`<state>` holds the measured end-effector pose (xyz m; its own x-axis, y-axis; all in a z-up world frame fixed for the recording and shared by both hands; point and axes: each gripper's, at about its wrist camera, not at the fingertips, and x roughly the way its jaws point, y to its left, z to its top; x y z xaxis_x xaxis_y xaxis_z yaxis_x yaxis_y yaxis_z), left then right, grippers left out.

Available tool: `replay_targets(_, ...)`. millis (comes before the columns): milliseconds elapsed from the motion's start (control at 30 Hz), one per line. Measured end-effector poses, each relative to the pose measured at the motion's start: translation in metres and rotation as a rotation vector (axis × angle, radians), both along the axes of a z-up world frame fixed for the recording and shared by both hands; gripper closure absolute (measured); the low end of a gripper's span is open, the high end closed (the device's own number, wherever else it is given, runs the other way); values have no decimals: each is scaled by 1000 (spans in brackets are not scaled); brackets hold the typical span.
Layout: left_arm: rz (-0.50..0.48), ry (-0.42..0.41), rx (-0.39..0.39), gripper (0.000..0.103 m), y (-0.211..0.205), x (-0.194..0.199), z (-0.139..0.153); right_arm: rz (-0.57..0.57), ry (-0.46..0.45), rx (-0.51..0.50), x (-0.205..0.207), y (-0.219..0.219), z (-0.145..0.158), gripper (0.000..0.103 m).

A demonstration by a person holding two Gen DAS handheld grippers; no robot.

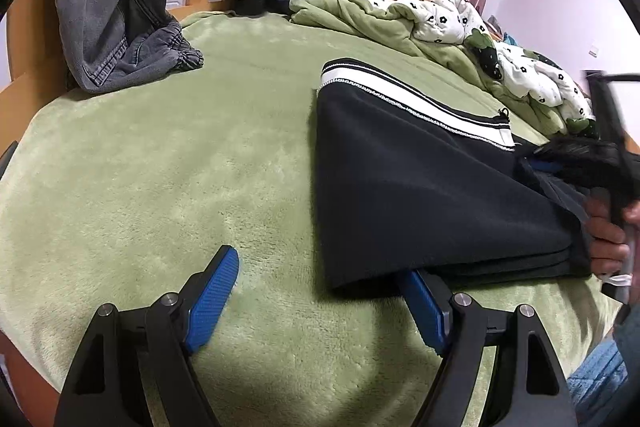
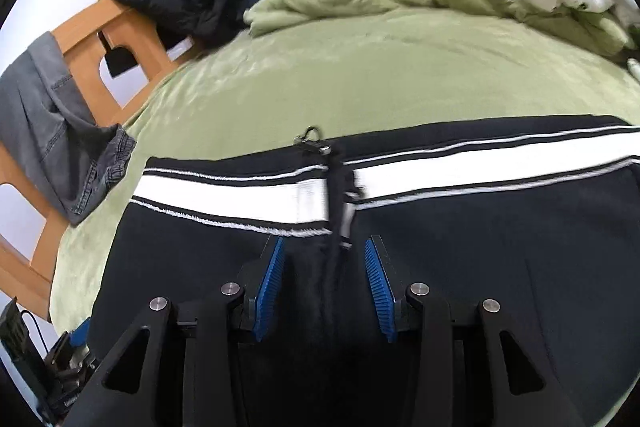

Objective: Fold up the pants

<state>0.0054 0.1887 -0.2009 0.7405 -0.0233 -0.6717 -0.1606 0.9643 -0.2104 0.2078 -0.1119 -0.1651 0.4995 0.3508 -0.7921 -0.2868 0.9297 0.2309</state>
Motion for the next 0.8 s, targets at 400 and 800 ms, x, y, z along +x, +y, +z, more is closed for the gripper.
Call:
replay_targets(400,-175,-13,-256,25,14,-19,9,-41,-77,-86,-14,-12,2,75)
replay_targets(800,-116,-18,-604,24,35,2,-11,-90,-118,-246,-89,-116,31,56)
